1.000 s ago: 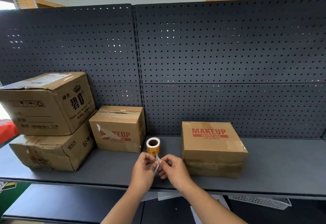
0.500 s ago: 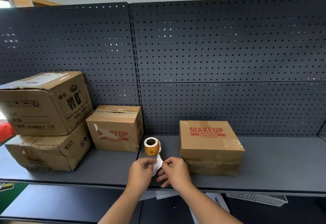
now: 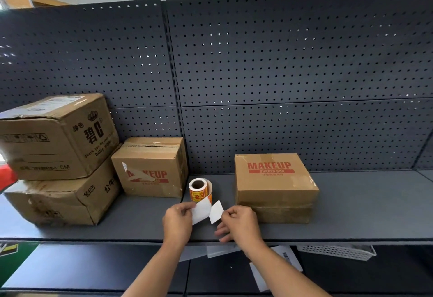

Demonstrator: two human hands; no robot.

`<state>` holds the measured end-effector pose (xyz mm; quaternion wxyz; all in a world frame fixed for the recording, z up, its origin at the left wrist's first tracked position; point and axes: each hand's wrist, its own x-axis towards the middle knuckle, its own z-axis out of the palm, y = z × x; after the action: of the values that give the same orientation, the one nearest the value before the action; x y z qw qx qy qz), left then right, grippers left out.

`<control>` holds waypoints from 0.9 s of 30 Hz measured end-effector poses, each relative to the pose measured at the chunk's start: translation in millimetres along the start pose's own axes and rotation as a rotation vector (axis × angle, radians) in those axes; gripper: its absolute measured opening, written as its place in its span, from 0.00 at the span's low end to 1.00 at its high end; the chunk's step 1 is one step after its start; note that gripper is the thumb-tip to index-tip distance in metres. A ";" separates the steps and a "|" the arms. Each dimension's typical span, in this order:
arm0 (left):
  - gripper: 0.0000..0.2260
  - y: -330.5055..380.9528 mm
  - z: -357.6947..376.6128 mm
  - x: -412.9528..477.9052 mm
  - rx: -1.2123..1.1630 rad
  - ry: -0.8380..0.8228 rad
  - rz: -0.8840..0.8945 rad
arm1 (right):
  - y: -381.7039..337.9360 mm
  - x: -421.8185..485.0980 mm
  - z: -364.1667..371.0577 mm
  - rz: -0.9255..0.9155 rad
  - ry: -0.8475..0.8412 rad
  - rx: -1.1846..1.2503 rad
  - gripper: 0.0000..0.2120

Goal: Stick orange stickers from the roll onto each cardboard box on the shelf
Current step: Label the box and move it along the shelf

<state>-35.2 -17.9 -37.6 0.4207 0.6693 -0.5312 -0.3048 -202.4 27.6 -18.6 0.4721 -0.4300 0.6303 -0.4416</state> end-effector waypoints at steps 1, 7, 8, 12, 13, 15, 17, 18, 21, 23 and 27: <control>0.11 0.2 0.0 -1.0 -0.005 0.010 -0.016 | -1.1 -1.4 -0.3 -0.005 0.002 -0.004 0.08; 0.12 -0.4 -3.4 -8.5 0.076 0.043 0.041 | -1.5 -9.4 -1.7 -0.112 0.051 -0.101 0.06; 0.11 1.0 -3.3 -11.1 0.098 0.019 0.075 | -2.6 -11.3 -1.1 -0.137 0.055 -0.119 0.06; 0.09 16.4 0.4 -26.1 0.285 0.095 0.277 | -10.0 -17.6 1.1 -0.265 0.110 -0.200 0.06; 0.07 23.5 0.9 -31.7 0.245 0.109 0.311 | -11.0 -17.0 1.4 -0.293 0.131 -0.212 0.07; 0.04 40.8 -0.2 -45.4 0.049 0.069 0.298 | -12.2 -15.2 2.3 -0.358 0.166 -0.227 0.08; 0.05 54.0 0.3 -56.2 -0.150 -0.017 0.199 | -11.5 -11.9 3.8 -0.440 0.205 -0.275 0.09; 0.08 57.3 1.1 -58.5 -0.224 -0.063 0.153 | -11.1 -10.8 4.3 -0.477 0.218 -0.312 0.09; 0.13 58.8 3.9 -56.4 -0.377 -0.168 0.057 | -10.1 -10.2 5.6 -0.568 0.237 -0.428 0.08; 0.12 59.5 5.5 -52.4 -0.498 -0.211 -0.040 | -9.7 -11.2 5.2 -0.634 0.254 -0.521 0.08; 0.09 59.2 4.9 -47.9 -0.636 -0.231 -0.148 | -11.1 -17.0 3.8 -0.767 0.262 -0.637 0.07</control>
<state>-78.4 22.4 10.7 0.5220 0.5024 -0.4037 -0.5587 -194.2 40.6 -4.8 0.0390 -0.6938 0.5841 -0.4193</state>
